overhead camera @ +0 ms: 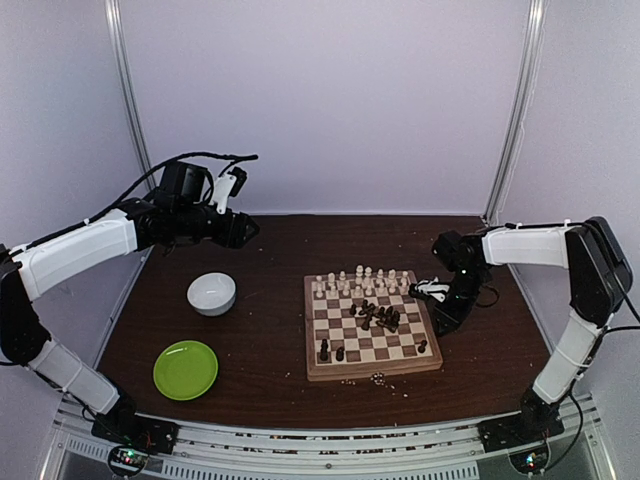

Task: Set up the chess pieces on the board
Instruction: Pick up the pawn from the center of the board.

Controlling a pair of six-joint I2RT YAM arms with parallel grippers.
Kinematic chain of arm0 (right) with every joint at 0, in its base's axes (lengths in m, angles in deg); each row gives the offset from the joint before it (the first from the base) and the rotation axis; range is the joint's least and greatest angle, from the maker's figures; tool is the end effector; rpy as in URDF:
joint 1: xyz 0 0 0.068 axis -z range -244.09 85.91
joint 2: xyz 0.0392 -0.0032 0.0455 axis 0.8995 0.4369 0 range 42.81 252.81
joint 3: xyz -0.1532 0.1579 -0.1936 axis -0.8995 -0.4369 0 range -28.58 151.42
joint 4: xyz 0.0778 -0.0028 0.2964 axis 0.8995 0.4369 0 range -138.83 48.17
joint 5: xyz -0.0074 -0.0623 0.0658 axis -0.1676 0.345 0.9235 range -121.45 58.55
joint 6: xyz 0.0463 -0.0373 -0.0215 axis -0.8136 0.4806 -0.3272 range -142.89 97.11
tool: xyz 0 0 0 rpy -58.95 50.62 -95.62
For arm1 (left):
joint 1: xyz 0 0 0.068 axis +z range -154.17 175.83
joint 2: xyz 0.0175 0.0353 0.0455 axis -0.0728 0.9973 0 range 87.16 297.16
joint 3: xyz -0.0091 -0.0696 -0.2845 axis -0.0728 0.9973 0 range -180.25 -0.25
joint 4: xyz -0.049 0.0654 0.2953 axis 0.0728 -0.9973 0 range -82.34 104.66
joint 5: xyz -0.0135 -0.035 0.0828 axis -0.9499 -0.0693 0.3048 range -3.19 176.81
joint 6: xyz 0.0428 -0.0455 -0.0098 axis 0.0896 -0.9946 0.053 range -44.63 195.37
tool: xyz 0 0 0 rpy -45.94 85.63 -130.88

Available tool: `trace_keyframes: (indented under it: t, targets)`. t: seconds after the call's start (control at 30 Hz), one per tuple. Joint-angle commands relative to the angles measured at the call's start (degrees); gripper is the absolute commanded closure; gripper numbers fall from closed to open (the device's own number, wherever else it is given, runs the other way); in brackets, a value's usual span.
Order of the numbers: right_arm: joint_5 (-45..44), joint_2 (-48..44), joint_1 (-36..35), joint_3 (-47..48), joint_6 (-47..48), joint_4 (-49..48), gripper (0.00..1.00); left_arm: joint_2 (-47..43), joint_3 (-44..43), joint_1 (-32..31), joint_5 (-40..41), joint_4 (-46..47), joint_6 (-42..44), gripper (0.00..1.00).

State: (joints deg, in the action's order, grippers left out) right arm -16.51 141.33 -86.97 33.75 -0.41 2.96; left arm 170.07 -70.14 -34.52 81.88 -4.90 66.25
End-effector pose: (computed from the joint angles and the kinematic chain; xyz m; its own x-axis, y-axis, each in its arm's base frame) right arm 0.3066 0.1429 0.1500 -0.7040 -0.6980 -0.1310 -0.7068 0.6708 0.2247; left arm 0.3314 -0.1988 0.3228 -0.5485 0.1381 -0.8247 0.4850 0.8559 -0.1793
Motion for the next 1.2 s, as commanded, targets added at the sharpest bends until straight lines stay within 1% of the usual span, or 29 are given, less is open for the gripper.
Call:
trace_keyframes:
  t: [0.0,0.23,0.57,0.87,1.07,1.17]
  targets:
    - [-0.5,1.6,0.0,1.5,-0.7,-0.5,0.73,0.4,-1.8,0.5,-0.1,1.1,0.1,0.36]
    - [0.1,2.8,-0.1,1.8,-1.4,-1.6,0.7,0.7,-1.8,0.5,0.0,1.0,0.2,0.36]
    - [-5.0,3.1,0.0,2.9,-3.5,-2.6,0.71,1.1,-1.9,0.4,0.1,0.9,0.2,0.36]
    - [-3.3,4.2,0.0,3.8,-3.7,-2.5,0.71,1.4,-1.9,0.6,-0.1,0.9,0.2,0.36]
    - [-7.0,4.3,0.0,4.6,-5.2,-2.5,0.72,1.4,-1.9,0.5,-0.1,0.8,0.1,0.36]
    - [-7.3,4.2,0.0,5.2,-5.1,-2.3,0.72,1.5,-2.0,0.6,0.0,0.8,0.2,0.36]
